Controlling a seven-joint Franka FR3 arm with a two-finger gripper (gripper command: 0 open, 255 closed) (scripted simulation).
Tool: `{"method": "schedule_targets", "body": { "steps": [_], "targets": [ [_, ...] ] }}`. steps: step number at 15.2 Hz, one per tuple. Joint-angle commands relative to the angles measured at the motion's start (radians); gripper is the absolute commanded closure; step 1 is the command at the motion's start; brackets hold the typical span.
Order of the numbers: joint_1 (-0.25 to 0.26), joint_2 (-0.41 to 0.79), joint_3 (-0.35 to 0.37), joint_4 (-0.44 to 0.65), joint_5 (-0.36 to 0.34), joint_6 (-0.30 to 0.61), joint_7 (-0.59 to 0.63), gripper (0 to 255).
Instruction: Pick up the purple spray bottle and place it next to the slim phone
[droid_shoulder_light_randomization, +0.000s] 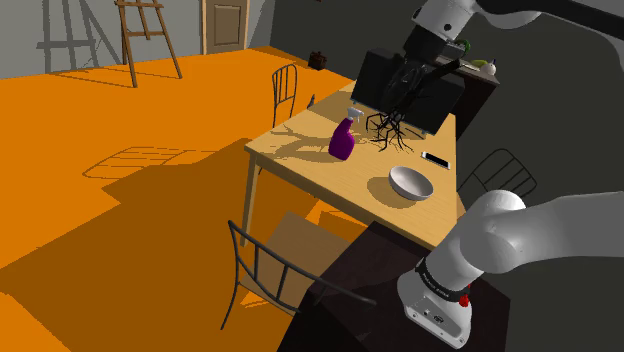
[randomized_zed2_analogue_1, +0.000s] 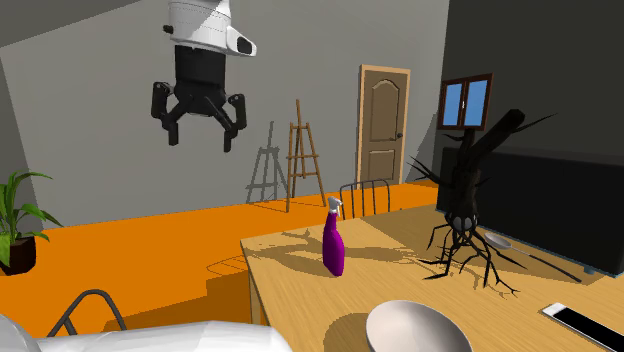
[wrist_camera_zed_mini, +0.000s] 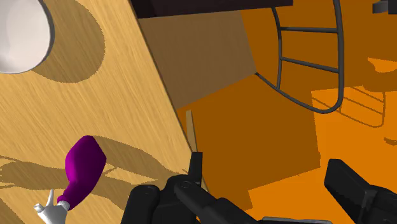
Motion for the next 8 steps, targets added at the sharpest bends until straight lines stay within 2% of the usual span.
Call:
{"method": "schedule_targets", "body": {
  "steps": [1, 8],
  "targets": [
    [0.0, 0.0, 0.0, 0.0, 0.0, 0.0, 0.0, 0],
    [-0.023, -0.02, -0.121, -0.19, -0.064, 0.239, -0.199, 0]
  ]
}}
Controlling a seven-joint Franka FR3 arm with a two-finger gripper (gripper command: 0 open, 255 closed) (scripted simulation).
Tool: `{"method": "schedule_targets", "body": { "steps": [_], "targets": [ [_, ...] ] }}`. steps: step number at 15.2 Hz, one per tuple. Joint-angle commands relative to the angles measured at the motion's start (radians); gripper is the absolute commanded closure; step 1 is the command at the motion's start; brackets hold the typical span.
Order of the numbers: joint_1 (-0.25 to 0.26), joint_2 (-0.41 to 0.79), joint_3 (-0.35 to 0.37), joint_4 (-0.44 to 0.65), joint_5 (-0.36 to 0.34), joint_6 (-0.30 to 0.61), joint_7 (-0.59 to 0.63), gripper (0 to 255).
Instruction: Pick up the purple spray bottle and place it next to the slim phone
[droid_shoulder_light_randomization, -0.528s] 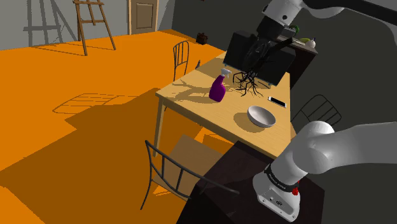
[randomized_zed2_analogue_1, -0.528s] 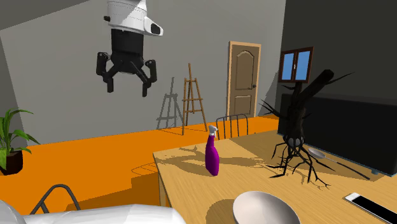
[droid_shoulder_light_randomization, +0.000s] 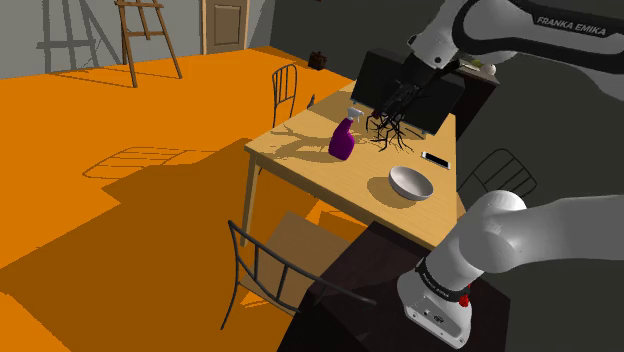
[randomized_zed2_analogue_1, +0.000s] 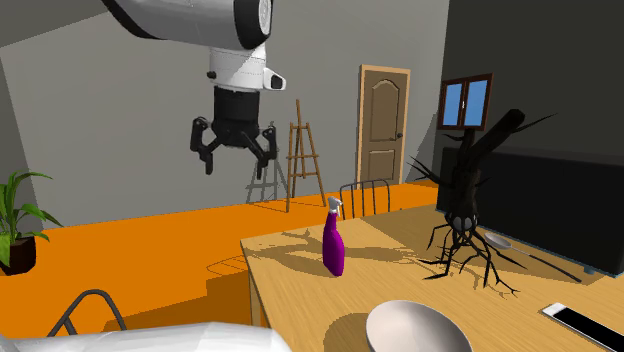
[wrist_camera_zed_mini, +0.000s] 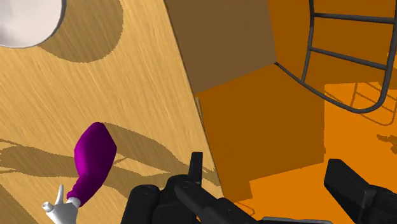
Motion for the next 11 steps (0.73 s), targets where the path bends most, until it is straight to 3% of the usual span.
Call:
{"method": "schedule_targets", "body": {
  "steps": [1, 7, 11],
  "targets": [
    [-0.006, 0.013, -0.04, -0.036, -0.017, 0.072, -0.062, 0],
    [-0.01, 0.094, -0.172, -0.12, -0.046, 0.297, -0.247, 0],
    [0.013, 0.191, -0.277, -0.135, -0.035, 0.449, -0.388, 0]
  ]
}}
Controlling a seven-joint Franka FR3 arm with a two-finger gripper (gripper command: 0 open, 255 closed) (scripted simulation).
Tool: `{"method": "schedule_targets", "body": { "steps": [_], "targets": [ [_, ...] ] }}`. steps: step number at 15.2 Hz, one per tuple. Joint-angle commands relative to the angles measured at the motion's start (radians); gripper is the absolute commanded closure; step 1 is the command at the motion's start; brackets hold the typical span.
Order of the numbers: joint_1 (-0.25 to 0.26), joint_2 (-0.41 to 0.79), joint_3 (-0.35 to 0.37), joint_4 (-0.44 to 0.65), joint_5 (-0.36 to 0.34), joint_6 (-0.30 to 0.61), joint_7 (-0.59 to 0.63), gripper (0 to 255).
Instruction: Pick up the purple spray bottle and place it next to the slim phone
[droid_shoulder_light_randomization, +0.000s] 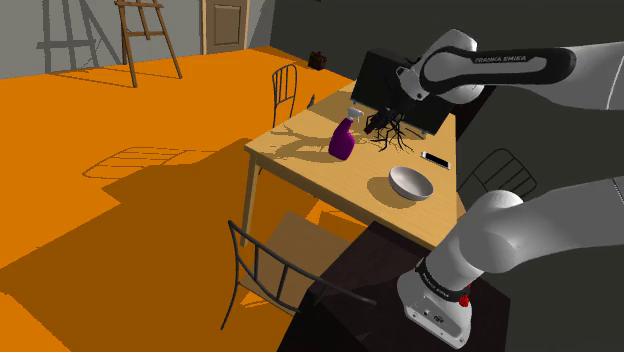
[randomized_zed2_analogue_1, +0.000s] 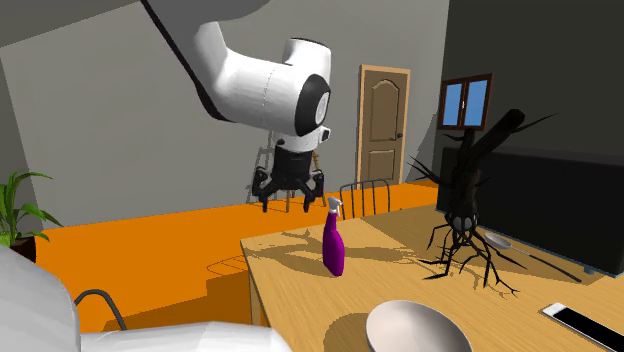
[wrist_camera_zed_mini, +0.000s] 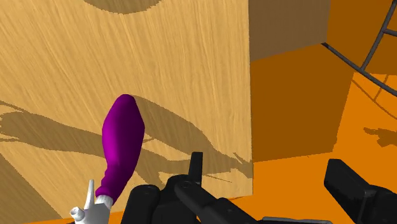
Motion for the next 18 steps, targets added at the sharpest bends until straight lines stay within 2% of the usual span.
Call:
{"method": "schedule_targets", "body": {
  "steps": [1, 5, 8, 11, 13, 14, 15, 16, 17, 18],
  "targets": [
    [0.016, 0.051, -0.058, 0.007, 0.013, 0.066, -0.08, 0],
    [0.093, 0.18, -0.195, 0.035, 0.09, 0.202, -0.258, 0],
    [0.19, 0.291, -0.321, 0.081, 0.211, 0.282, -0.431, 0],
    [0.32, 0.426, -0.47, 0.153, 0.423, 0.322, -0.664, 0],
    [0.398, 0.547, -0.563, 0.22, 0.633, 0.304, -0.861, 0],
    [0.413, 0.62, -0.59, 0.26, 0.75, 0.276, -0.964, 0],
    [0.406, 0.695, -0.598, 0.302, 0.858, 0.24, -1.056, 0],
    [0.373, 0.763, -0.582, 0.343, 0.948, 0.203, -1.132, 0],
    [0.33, 0.823, -0.556, 0.383, 1.02, 0.171, -1.193, 0],
    [0.31, 0.834, -0.539, 0.392, 1.031, 0.167, -1.205, 0]
  ]
}}
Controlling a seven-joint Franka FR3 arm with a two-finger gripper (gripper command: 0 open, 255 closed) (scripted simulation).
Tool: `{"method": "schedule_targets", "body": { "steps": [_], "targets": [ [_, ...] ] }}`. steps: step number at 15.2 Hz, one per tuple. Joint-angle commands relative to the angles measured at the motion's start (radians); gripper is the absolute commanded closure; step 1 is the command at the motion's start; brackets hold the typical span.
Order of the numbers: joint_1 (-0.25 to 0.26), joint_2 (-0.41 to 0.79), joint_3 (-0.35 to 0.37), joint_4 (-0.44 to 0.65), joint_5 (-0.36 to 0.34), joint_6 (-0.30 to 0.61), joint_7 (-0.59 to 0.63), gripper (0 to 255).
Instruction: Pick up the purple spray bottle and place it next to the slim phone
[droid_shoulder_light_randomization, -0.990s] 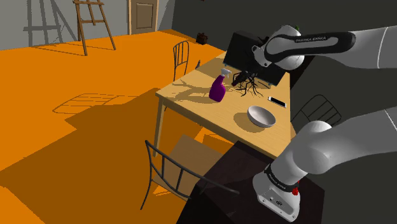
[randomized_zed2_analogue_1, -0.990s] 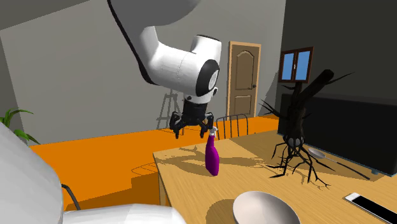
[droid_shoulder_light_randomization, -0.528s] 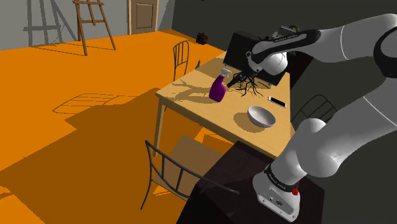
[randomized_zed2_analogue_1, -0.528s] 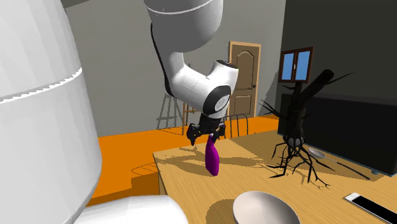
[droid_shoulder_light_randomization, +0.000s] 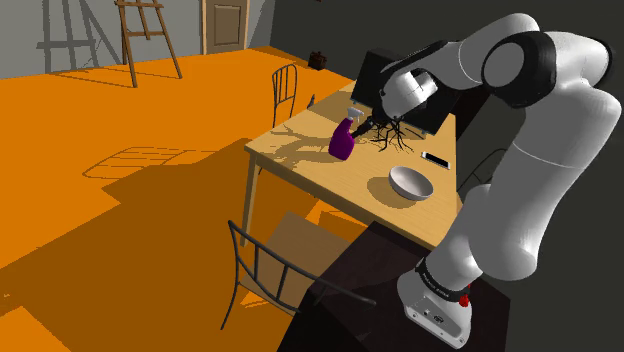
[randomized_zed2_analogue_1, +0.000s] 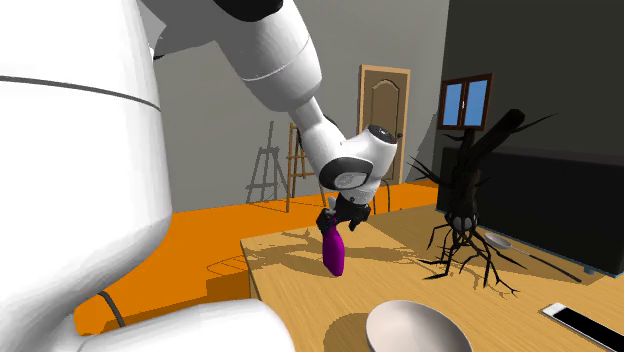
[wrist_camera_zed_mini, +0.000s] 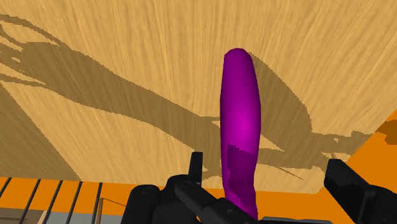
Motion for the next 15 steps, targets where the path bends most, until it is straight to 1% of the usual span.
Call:
{"method": "schedule_targets", "body": {
  "steps": [1, 7, 15],
  "targets": [
    [-0.039, 0.069, 0.028, 0.041, 0.09, -0.028, -0.07, 0],
    [-0.083, 0.174, 0.093, 0.086, 0.21, -0.033, -0.133, 0],
    [-0.083, 0.174, 0.093, 0.085, 0.21, -0.033, -0.132, 0]
  ]
}}
